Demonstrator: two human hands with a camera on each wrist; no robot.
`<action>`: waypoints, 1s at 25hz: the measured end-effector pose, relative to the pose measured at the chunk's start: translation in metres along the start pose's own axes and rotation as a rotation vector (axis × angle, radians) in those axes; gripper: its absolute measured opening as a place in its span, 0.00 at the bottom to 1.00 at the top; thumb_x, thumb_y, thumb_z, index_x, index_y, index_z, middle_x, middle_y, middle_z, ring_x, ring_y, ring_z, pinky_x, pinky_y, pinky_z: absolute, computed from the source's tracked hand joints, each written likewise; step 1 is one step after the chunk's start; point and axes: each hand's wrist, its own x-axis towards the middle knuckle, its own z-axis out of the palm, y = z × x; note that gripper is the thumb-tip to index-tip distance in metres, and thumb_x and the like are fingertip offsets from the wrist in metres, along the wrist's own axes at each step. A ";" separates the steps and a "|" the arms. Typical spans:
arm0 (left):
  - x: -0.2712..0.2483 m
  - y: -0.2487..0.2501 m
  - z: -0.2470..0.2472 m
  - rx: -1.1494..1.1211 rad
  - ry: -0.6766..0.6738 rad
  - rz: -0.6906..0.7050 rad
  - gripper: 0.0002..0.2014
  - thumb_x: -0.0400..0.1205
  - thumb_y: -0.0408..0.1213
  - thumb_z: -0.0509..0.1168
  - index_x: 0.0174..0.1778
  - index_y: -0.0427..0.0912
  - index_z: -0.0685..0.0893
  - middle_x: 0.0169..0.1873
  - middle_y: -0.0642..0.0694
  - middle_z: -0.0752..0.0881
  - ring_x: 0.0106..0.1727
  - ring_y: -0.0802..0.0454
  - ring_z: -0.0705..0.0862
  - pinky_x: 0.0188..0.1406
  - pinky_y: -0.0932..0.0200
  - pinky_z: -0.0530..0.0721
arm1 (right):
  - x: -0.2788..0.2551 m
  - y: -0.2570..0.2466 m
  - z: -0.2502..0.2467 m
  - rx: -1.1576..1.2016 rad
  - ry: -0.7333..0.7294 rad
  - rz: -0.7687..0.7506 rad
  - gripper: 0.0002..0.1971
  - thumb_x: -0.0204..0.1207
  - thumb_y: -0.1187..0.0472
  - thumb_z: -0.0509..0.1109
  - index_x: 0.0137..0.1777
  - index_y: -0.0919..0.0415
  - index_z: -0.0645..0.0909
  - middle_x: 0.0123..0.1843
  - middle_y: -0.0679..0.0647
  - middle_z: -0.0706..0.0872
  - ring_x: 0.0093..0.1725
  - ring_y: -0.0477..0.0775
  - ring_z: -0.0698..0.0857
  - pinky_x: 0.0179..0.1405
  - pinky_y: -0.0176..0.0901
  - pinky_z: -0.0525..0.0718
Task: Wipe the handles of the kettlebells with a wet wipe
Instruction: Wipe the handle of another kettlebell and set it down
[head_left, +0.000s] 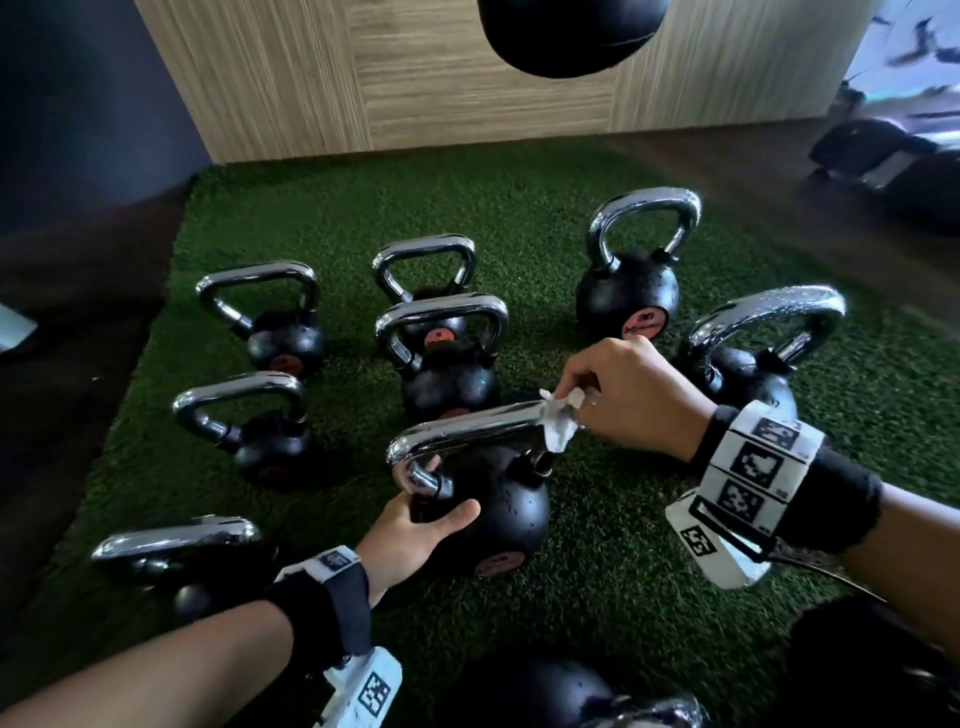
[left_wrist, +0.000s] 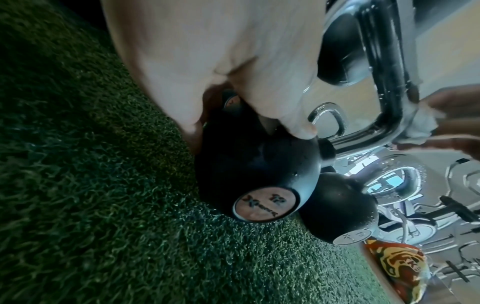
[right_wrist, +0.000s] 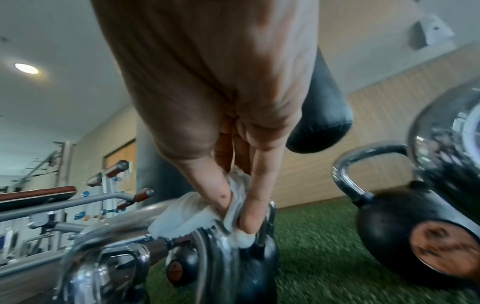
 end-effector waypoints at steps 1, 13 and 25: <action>0.001 -0.003 -0.001 0.004 -0.008 -0.001 0.48 0.62 0.65 0.79 0.80 0.67 0.70 0.66 0.64 0.84 0.70 0.63 0.79 0.79 0.59 0.71 | 0.001 0.005 0.003 -0.010 -0.037 0.044 0.08 0.67 0.68 0.76 0.41 0.55 0.93 0.32 0.46 0.86 0.35 0.45 0.84 0.29 0.19 0.72; 0.000 0.001 -0.009 0.159 -0.059 -0.033 0.40 0.56 0.77 0.74 0.65 0.73 0.76 0.66 0.63 0.82 0.70 0.59 0.79 0.74 0.59 0.74 | 0.012 0.035 0.042 0.190 -0.267 0.276 0.18 0.63 0.77 0.76 0.26 0.50 0.85 0.26 0.45 0.86 0.31 0.44 0.88 0.31 0.36 0.89; 0.012 0.065 -0.096 0.100 0.218 0.195 0.20 0.81 0.22 0.67 0.49 0.57 0.89 0.53 0.46 0.93 0.51 0.44 0.92 0.56 0.45 0.90 | 0.016 0.036 0.022 0.279 0.044 0.279 0.17 0.66 0.72 0.80 0.34 0.44 0.91 0.34 0.45 0.92 0.34 0.45 0.87 0.33 0.43 0.86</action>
